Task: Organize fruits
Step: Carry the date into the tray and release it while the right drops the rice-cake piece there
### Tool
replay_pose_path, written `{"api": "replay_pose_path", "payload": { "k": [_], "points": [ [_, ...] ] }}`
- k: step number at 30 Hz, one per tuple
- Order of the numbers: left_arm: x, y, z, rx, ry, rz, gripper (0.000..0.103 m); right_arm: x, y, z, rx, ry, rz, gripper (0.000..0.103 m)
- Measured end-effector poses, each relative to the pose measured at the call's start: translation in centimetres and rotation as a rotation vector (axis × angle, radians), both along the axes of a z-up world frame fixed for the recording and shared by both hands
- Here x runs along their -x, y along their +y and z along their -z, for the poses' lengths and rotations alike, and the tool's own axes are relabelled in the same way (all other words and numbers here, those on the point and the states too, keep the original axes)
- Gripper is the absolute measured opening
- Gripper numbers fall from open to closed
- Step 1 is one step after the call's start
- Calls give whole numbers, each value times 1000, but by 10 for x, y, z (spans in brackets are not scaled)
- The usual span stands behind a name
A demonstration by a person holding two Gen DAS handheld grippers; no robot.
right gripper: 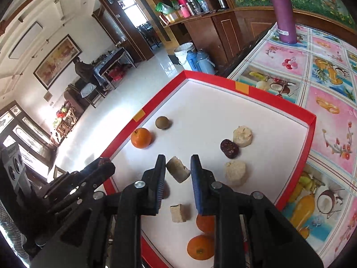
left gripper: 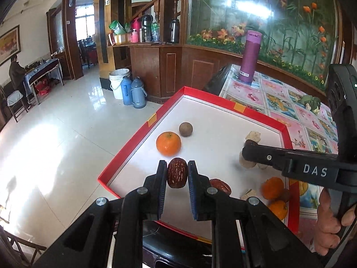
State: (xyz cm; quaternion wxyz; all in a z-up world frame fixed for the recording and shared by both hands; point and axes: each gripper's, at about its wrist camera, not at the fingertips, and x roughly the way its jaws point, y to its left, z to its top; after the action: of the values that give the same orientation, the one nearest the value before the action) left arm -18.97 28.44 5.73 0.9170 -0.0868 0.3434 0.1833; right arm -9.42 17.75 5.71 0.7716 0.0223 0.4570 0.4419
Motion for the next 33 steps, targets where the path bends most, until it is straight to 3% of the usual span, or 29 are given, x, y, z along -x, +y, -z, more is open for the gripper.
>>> {"api": "replay_pose_path", "payload": {
  "k": [10,33],
  "points": [
    [0,12,6,-25,6,-22,17,3,19,12,71,-29,23,25],
    [-14,15,21,-10,64,-13,17,8,26,16,93,-67,50,25]
  ]
}}
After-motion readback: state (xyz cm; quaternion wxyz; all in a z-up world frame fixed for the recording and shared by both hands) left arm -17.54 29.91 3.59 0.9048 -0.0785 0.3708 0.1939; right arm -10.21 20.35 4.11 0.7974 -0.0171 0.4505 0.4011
